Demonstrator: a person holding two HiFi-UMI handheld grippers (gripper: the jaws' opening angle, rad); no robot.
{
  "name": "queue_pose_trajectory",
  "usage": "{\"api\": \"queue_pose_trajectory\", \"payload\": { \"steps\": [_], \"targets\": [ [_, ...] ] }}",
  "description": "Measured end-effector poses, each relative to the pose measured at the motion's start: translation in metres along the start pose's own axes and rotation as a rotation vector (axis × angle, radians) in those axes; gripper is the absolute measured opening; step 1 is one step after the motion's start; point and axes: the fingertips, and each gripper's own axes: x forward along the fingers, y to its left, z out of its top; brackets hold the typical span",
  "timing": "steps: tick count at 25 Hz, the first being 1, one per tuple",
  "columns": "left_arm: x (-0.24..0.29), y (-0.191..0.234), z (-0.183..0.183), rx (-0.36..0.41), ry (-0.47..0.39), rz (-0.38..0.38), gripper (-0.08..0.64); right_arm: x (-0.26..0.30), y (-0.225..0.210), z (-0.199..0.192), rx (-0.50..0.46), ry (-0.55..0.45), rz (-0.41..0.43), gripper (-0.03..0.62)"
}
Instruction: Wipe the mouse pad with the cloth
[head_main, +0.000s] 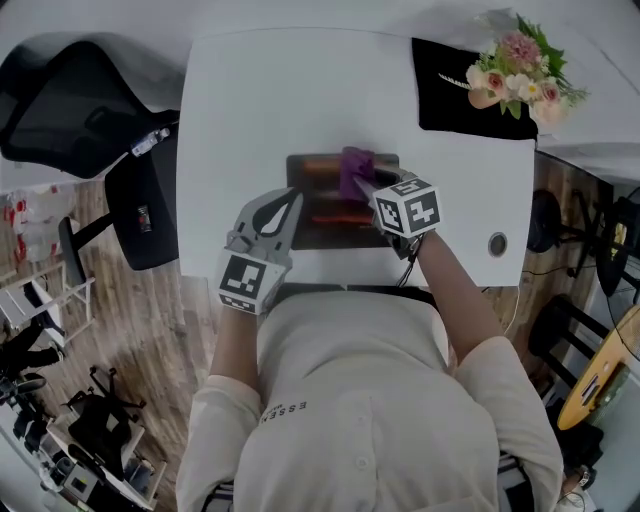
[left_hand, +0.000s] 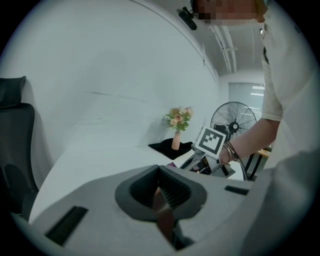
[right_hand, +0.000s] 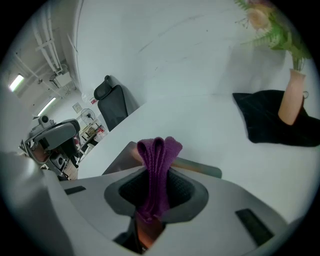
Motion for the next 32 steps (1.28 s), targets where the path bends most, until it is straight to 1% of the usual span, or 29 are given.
{"api": "queue_pose_trajectory", "payload": {
  "steps": [3,10,19,22,24,26,29,32],
  "targets": [
    [0.007,-0.013,0.004,0.004,0.003,-0.012,0.002,-0.012,-0.018,-0.006,0.021,0.003,-0.026,0.094],
    [0.016,-0.036,0.014,0.028,-0.001,-0.028,0.002,-0.035,-0.051,-0.019,0.033,0.015,-0.081,0.094],
    [0.013,-0.043,0.012,0.011,0.003,-0.006,0.002,-0.053,-0.076,-0.029,0.043,0.027,-0.125,0.094],
    [0.010,-0.042,0.010,0.002,0.002,0.004,0.002,-0.059,-0.081,-0.031,0.037,0.045,-0.157,0.094],
    [0.009,-0.040,0.010,-0.001,-0.002,0.009,0.002,-0.063,-0.081,-0.029,0.014,0.057,-0.175,0.094],
    [0.005,-0.038,0.011,-0.003,-0.009,0.011,0.002,-0.068,-0.074,-0.023,-0.017,0.057,-0.175,0.094],
    [-0.001,-0.032,0.012,0.000,-0.019,0.013,0.002,-0.071,-0.051,-0.011,-0.046,0.035,-0.137,0.094],
    [-0.012,-0.020,0.012,0.002,-0.025,0.020,0.002,-0.067,-0.018,-0.002,-0.068,0.023,-0.093,0.094]
  ]
}}
